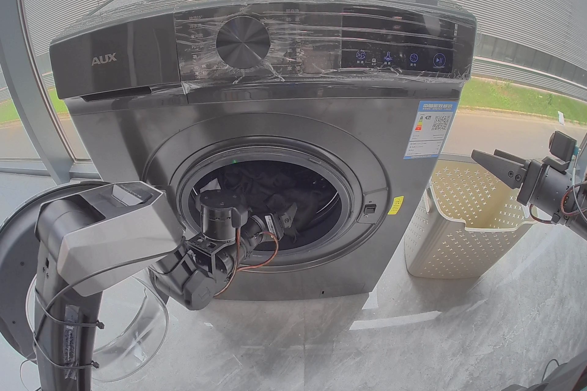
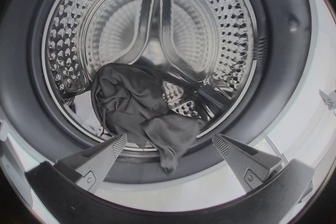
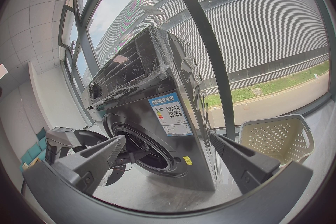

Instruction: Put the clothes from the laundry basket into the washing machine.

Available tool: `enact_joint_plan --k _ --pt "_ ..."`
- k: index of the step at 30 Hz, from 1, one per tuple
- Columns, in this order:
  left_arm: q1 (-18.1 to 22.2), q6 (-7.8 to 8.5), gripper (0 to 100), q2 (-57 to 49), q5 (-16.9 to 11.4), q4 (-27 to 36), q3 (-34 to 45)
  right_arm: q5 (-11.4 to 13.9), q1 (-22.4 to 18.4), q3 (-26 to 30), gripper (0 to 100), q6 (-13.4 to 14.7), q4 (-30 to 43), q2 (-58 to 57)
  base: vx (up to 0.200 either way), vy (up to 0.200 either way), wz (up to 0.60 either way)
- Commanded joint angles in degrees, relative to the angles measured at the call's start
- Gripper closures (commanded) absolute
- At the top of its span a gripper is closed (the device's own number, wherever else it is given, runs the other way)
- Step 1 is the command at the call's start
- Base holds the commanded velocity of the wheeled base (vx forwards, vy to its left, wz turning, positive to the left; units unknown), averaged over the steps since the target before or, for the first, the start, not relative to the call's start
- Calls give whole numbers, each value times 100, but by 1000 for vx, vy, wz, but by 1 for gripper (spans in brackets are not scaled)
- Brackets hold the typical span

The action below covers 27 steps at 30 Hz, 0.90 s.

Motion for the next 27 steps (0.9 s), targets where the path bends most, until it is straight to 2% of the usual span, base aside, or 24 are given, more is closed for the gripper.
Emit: enact_joint_plan --k 1,4,6,7,8,9,13,14,16,18,20,21,23,25,26,27 --pt "-421 19 0 -1299 34 -668 1537 3 6 35 0 1 2 -96 0 0 0" --pt "-808 63 0 -2082 148 -1081 2601 3 14 115 0 1 2 -157 0 0 0" --pt "-1221 -16 0 -2706 333 -1239 3365 3 14 185 0 1 -7 -184 0 0 0" --pt "-1221 -16 0 -2706 333 -1239 3365 3 14 185 0 1 -7 -184 0 0 0" --pt "-1590 -131 0 -3338 438 -1239 4016 12 14 220 0 1 2 -236 0 0 0" --pt "-1731 -166 0 -3664 456 -1239 4297 29 14 229 0 1 2 -263 0 0 0" --pt "-1713 -78 0 -4771 438 -1257 5053 64 14 255 0 -8 2 -368 0 0 0" --pt "-1625 -25 0 -4973 430 -1274 5176 73 14 264 0 1 2 -403 0 0 0" --pt "-1274 212 0 -5404 351 -1265 5378 91 14 343 0 -17 2 -482 0 0 0" --pt "-738 529 0 -5782 87 -1230 5422 91 58 449 0 -43 -7 -605 0 0 0" --pt "54 889 0 -6239 -370 -1204 5422 161 76 660 0 -70 -7 -825 0 0 0" --pt "326 1030 0 -6388 -563 -1195 5439 223 76 739 0 -96 2 -939 0 0 0" --pt "985 1434 0 -6951 -1126 -1177 5563 416 76 1029 0 -237 2 -1414 0 0 0" --pt "1363 1627 0 -7487 -1495 -1151 5677 504 76 1336 0 -412 2 -1959 0 0 0" --pt "1407 1636 0 -7557 -1521 -1142 5694 513 76 1389 0 -439 2 -2047 0 0 0" --pt "1671 1671 0 -7909 -1592 -1010 5765 548 76 1653 0 -500 2 -2486 0 0 0"
